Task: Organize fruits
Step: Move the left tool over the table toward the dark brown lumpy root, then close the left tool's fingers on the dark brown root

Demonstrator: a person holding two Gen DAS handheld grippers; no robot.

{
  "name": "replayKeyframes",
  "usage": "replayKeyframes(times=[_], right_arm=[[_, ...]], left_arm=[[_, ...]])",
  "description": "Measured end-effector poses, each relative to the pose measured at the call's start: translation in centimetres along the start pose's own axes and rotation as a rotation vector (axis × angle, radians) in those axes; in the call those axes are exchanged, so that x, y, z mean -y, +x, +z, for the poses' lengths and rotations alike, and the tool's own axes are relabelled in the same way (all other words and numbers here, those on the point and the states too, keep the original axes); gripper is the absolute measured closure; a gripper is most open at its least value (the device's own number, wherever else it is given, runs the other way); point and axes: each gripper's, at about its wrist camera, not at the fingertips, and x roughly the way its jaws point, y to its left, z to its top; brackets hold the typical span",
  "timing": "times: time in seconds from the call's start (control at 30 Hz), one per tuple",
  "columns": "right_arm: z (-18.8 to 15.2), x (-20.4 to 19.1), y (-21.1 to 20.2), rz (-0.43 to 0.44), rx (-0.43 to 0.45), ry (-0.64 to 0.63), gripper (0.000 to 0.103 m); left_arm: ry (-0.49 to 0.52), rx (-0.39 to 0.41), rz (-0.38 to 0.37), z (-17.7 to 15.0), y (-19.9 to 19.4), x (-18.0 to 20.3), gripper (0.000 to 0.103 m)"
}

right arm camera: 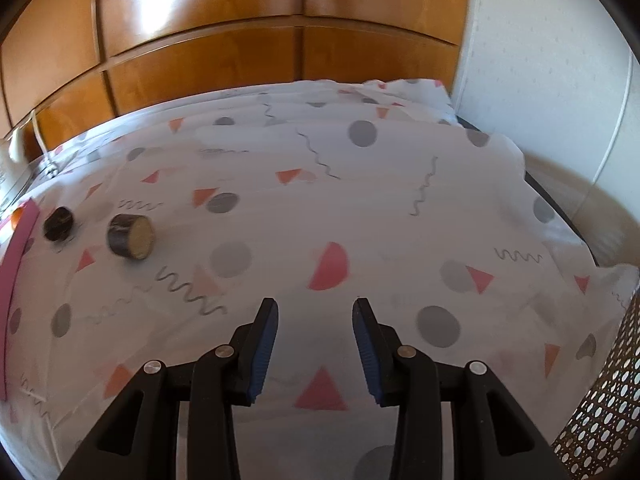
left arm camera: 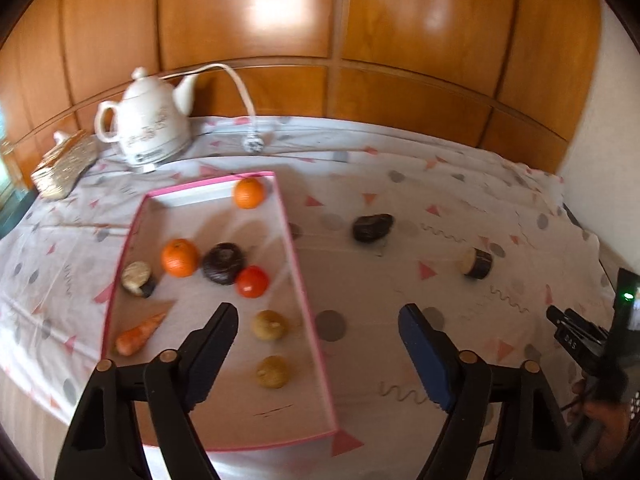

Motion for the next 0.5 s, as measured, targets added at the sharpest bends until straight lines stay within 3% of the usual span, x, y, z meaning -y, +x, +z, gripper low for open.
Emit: replayKeyframes(times=[0.23, 0.5], right_arm=[[-0.2, 1.8, 0.9, -0.047, -0.005, 0.053, 0.064], [-0.2, 2.9, 1.5, -0.086, 0.009, 0.101, 0.064]], left_arm=[[0.077, -0.054, -0.047, 1.5, 2.3, 2.6, 0.03], [0.076, -0.102, -0.033, 4.1, 6.2, 4.0, 0.03]])
